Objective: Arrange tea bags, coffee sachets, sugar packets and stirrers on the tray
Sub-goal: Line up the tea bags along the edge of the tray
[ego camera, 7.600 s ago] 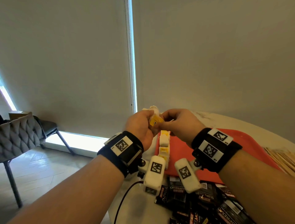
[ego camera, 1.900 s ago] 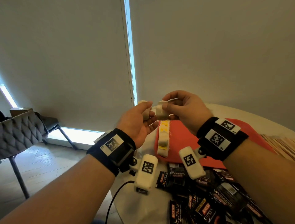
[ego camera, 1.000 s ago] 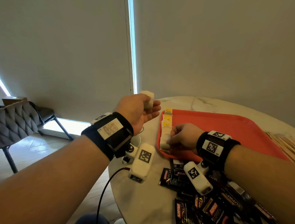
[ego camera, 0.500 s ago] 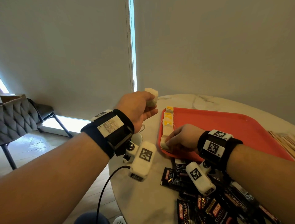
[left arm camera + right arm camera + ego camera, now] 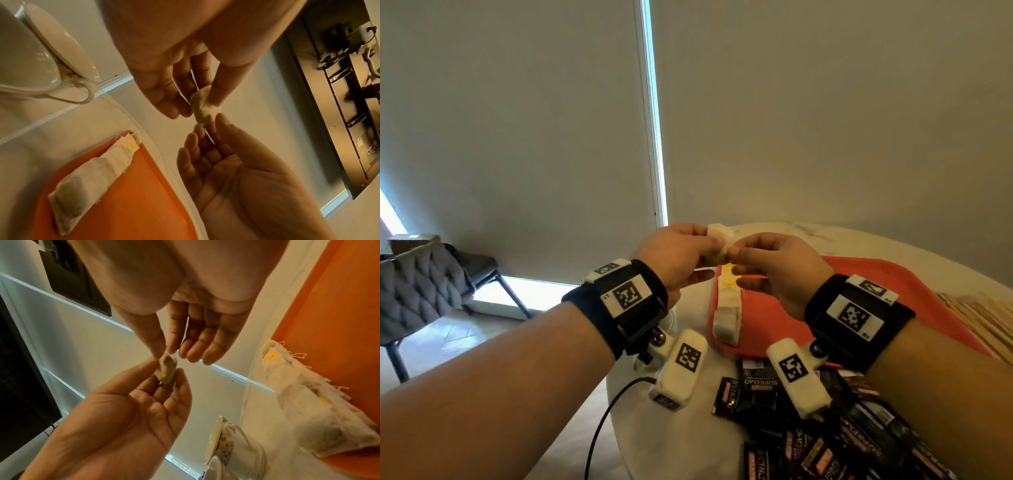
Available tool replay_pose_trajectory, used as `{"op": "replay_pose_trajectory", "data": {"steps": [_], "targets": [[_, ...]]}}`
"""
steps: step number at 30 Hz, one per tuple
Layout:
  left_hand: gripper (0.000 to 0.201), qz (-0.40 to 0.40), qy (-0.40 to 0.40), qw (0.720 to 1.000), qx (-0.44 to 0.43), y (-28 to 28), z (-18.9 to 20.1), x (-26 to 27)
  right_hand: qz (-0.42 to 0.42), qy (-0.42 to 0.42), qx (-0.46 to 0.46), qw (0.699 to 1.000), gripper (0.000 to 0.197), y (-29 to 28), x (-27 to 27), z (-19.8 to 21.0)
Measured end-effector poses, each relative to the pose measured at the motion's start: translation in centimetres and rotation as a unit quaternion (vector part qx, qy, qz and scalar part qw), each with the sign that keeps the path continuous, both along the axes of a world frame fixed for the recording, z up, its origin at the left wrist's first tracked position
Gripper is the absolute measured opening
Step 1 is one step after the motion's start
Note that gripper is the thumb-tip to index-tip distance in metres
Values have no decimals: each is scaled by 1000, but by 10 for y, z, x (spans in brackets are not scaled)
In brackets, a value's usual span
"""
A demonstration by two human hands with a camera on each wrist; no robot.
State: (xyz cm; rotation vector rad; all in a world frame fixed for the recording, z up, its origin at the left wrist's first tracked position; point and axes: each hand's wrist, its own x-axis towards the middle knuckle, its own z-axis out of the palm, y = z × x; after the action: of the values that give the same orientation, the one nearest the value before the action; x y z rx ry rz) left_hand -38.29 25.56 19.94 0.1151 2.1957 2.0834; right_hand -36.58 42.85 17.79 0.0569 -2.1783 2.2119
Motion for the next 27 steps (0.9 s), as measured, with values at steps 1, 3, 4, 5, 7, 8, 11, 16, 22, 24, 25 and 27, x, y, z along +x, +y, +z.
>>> {"op": "replay_pose_trajectory", "data": {"steps": [1,3,4,5,7,8,11,16,22,24,25,27], "targets": [[14,-1,0,1000,-3,1,1,1,-3,4,-7,1000,6,0,1,0],[13,-4,-4,1000,-7,5,4,5,-6,17,-16,1000,9,0,1,1],[12,-4,-7,1000,-10,6,5,7,-8,27,-19,999,12,0,1,2],[12,-3,-8,1000,-15,7,6,8,-12,37,-17,999,15,0,1,4],[11,4,-14,1000,-19,9,7,9,-25,45,-8,999,21,0,0,5],[11,7,-19,1000,-15,9,8,8,-33,39,-4,999,24,1,-1,4],[13,36,-45,998,17,7,9,2,-41,-26,-6,999,31,7,-5,-8],[37,50,-105,993,8,13,5,-9,-43,-137,76,987,31,11,-12,-39],[65,-1,-166,983,-75,29,1,-15,-20,-143,125,982,25,5,-22,-54],[68,-12,-177,980,-91,34,2,-18,-17,-150,150,977,21,3,-24,-56],[69,-19,-183,978,-98,37,2,-19,-19,-154,169,973,19,2,-25,-57],[71,-35,-198,973,-111,41,0,-22,-23,-161,201,966,15,0,-28,-59]]}}
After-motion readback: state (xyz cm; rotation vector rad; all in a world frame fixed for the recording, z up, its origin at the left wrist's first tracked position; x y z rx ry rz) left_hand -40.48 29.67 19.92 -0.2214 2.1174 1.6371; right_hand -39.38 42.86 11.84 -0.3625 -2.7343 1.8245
